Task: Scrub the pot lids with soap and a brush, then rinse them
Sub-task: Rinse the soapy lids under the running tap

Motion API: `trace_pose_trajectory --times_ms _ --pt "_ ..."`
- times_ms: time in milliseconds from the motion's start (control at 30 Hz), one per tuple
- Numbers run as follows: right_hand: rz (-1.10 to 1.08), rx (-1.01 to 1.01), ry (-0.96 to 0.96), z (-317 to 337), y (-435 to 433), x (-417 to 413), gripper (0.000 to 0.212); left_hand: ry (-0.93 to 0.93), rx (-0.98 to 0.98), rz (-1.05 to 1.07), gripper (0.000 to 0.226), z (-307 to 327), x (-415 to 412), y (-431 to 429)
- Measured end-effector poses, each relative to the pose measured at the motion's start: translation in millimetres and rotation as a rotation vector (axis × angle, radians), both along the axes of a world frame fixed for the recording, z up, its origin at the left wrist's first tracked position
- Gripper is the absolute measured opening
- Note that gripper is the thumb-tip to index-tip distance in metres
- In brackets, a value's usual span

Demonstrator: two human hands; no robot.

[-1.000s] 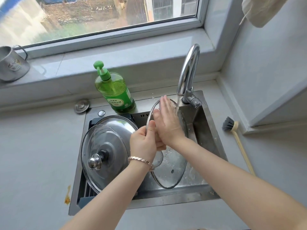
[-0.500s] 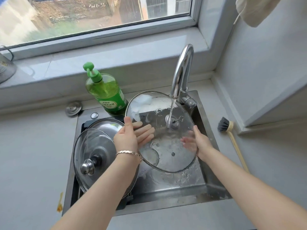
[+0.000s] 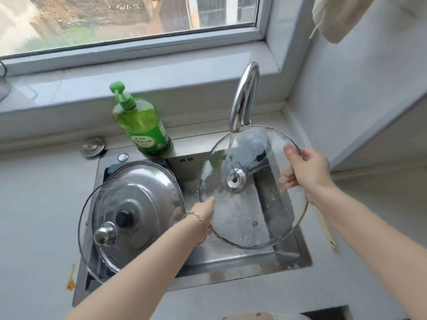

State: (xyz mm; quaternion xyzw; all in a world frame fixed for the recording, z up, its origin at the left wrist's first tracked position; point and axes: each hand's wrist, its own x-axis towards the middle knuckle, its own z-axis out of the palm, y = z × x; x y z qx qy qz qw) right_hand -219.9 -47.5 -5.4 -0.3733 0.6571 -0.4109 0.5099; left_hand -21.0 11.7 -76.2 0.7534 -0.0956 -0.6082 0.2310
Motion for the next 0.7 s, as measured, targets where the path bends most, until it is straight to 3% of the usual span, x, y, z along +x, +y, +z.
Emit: trace_pose_trajectory --times_ms 100,200,300,400,567,700 --pt "0.07 -0.09 0.084 17 6 2 0.025 0.033 -0.055 -0.017 0.055 23 -13 -5" --pt "0.18 -0.212 0.256 25 17 10 0.027 0.252 -0.116 0.103 0.064 54 -19 -10" --pt "0.365 -0.371 0.563 20 33 21 0.03 0.413 -0.142 0.192 0.08 75 -14 -11" --pt "0.572 -0.606 0.841 7 48 31 0.03 0.505 -0.13 0.147 0.077 82 -6 -11" --pt "0.678 -0.922 0.881 -20 61 40 0.032 0.467 -0.03 0.208 0.054 79 0 -10" --pt "0.734 -0.962 0.925 -38 72 33 0.036 0.473 -0.081 0.306 0.018 79 -3 3"
